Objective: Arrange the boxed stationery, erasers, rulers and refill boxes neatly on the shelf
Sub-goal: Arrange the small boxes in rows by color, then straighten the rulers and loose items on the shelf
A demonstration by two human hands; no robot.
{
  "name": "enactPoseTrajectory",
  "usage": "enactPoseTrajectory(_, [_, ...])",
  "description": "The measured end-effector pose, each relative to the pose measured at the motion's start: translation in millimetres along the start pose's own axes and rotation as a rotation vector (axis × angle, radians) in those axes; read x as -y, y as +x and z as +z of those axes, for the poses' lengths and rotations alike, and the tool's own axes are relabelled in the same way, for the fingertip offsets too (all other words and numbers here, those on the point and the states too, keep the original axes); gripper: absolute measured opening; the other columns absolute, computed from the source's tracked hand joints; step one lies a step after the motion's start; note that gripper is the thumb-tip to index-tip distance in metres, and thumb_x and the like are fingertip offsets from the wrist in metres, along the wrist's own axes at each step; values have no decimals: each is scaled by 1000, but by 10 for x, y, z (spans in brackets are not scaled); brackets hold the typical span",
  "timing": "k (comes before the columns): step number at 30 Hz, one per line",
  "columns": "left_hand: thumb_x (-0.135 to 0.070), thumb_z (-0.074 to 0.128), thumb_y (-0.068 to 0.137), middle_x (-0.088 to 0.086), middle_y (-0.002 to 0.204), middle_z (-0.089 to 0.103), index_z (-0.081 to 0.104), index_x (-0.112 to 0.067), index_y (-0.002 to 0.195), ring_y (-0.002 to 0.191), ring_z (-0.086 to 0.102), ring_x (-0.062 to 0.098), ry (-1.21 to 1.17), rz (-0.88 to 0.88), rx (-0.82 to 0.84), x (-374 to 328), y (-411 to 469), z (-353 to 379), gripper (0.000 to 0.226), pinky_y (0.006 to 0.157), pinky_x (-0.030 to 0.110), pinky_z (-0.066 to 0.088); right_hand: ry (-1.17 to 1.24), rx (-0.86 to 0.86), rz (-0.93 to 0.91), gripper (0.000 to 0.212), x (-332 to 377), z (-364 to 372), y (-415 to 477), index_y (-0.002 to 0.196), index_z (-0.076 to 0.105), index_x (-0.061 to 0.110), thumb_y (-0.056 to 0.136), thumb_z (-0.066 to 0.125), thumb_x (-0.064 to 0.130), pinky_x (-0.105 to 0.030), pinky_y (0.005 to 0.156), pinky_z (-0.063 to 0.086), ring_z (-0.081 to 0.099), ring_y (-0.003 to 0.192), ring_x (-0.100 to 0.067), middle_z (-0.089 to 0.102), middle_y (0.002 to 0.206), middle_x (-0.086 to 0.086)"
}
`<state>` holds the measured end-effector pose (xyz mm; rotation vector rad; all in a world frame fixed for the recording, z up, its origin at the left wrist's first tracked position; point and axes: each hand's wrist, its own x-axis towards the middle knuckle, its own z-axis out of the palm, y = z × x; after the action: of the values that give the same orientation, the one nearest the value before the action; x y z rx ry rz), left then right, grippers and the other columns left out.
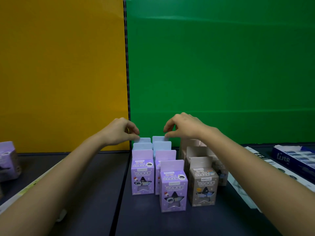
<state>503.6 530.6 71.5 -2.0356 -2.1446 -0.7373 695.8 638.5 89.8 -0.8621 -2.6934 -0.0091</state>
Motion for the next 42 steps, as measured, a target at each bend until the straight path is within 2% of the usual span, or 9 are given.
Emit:
enactPoseTrajectory(4, [-23, 63, 84, 3, 98, 70, 70, -10, 98, 77, 55, 10, 36, 33, -135, -144, -144, -127, 20, 58, 11, 37, 38, -99, -15, 18, -65, -178, -235, 97, 71, 28, 81, 64, 32, -34, 85, 50, 62, 91, -15, 72, 99, 9])
enactPoseTrajectory(9, [-23, 60, 86, -3, 86, 68, 71, -12, 96, 77, 62, 15, -11, 157, -302, -507, -412, -231, 18, 70, 30, 50, 125, -228, 15, 16, -179, -447, -799, 96, 72, 23, 85, 62, 27, -29, 83, 51, 65, 86, -10, 73, 94, 5])
enactPoseTrajectory(15, [-38, 52, 79, -14, 82, 66, 71, -20, 92, 72, 60, 5, -101, 333, -331, -1113, -615, -186, 29, 66, 18, 48, 126, -311, 169, 17, -465, -680, -1468, 97, 72, 20, 86, 61, 26, -20, 77, 48, 64, 85, -9, 73, 91, 4])
enactPoseTrajectory(20, [-43, 49, 80, -15, 85, 69, 69, -24, 91, 75, 61, 2, -130, 423, -257, -1611, -631, 44, 30, 70, 32, 53, 59, -190, 355, 21, -765, -428, -1734, 102, 71, 18, 88, 58, 27, -33, 89, 50, 65, 90, -16, 73, 101, -1])
enactPoseTrajectory(23, [-41, 48, 81, -13, 84, 70, 69, -24, 89, 74, 61, 5, -126, 431, -201, -1868, -601, 277, 28, 70, 36, 52, -31, -30, 442, 28, -883, -41, -1764, 89, 71, 14, 88, 54, 36, -33, 73, 51, 63, 79, -23, 72, 91, -8])
enactPoseTrajectory(26, [-39, 48, 82, -13, 82, 67, 67, -24, 88, 71, 58, 6, -107, 414, -171, -2077, -598, 558, 25, 69, 35, 51, -96, 116, 473, 39, -943, 248, -1797, 80, 57, 11, 87, 50, 49, -31, 67, 45, 57, 79, -25, 61, 86, -9])
enactPoseTrajectory(31, [-40, 45, 90, -11, 94, 66, 63, -26, 97, 81, 54, 8, 22, 313, -31, -2373, -668, 994, 24, 74, 30, 45, -99, 153, 434, 56, -1078, 357, -1830, 105, 56, 2, 87, 48, 54, -35, 79, 45, 56, 106, -31, 58, 116, -16])
enactPoseTrajectory(37, [-37, 41, 91, -1, 105, 63, 58, -24, 99, 101, 55, 22, 140, 17, 80, -2506, -705, 1429, 23, 84, 35, 45, 41, 208, 419, 41, -1164, 352, -1806, 104, 55, 3, 88, 52, 41, -34, 81, 44, 57, 108, -32, 59, 118, -16])
enactPoseTrajectory(42, [-34, 38, 93, 2, 115, 56, 53, -17, 105, 110, 50, 24, 215, -127, 33, -2654, -649, 1689, 26, 83, 35, 42, 193, 146, 445, 29, -1204, 251, -1867, 114, 46, -3, 90, 48, 13, -36, 81, 43, 54, 110, -36, 56, 122, -20])
